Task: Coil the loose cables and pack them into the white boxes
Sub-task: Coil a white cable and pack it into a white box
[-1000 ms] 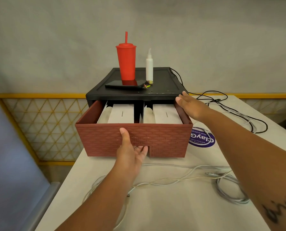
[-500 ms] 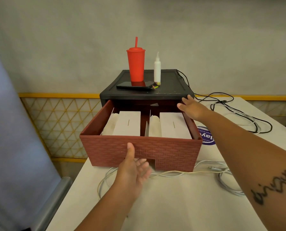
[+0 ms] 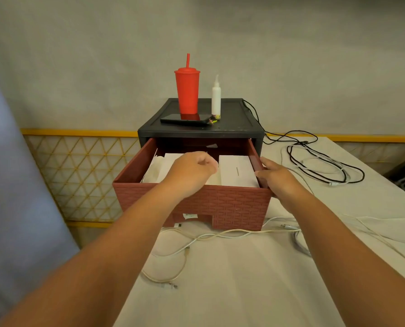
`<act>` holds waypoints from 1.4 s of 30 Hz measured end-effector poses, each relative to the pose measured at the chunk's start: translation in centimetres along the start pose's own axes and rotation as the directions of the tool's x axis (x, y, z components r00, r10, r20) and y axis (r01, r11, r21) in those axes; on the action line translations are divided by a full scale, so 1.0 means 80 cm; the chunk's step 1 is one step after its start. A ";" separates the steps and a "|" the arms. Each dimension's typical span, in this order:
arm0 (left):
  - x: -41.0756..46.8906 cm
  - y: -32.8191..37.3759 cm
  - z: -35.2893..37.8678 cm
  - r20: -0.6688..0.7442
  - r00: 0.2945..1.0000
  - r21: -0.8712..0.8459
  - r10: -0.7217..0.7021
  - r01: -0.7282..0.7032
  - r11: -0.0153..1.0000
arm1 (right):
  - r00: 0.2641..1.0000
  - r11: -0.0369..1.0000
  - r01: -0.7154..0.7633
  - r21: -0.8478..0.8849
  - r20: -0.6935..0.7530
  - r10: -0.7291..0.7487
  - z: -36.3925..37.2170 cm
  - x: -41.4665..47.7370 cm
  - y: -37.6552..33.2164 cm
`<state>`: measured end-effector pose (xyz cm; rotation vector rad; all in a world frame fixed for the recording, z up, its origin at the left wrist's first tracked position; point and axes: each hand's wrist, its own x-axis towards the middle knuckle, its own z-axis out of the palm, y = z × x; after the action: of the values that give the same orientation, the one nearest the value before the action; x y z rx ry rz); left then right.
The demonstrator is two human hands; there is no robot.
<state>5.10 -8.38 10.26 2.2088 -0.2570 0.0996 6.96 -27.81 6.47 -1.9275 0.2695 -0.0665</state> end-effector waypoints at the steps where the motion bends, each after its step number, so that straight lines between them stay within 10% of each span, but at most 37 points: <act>1: 0.010 -0.003 0.002 0.007 1.000 0.160 0.015 -0.016 0.987 | 1.000 1.000 -0.005 0.018 0.000 0.005 0.000 -0.005 0.002; 7: 0.040 -0.006 0.021 0.131 0.966 0.571 -0.224 0.111 0.813 | 1.000 0.998 0.002 0.069 0.018 -0.003 -0.003 -0.033 0.008; 14: 0.035 0.009 0.000 -0.125 0.982 0.354 -0.144 0.180 0.918 | 0.999 0.982 0.024 0.185 0.030 -0.030 -0.012 -0.051 0.006; 24: 0.004 0.032 -0.057 -0.469 0.859 0.087 0.205 -0.186 0.979 | 0.967 0.935 0.233 0.266 -0.168 -0.193 -0.039 -0.073 -0.013; 33: -0.033 0.028 -0.073 -0.515 0.738 0.059 0.436 -0.477 0.877 | 0.937 0.900 0.347 0.262 -0.136 -0.321 -0.065 -0.104 -0.009; 42: -0.060 -0.005 -0.044 -0.374 0.808 0.004 0.456 -0.490 0.872 | 0.950 0.885 0.238 0.399 0.093 -0.298 -0.059 -0.138 0.044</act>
<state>0.58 -4.67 11.30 1.9393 -0.5888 0.7543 -5.16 -30.90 5.88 -1.5546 -0.1127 -0.1450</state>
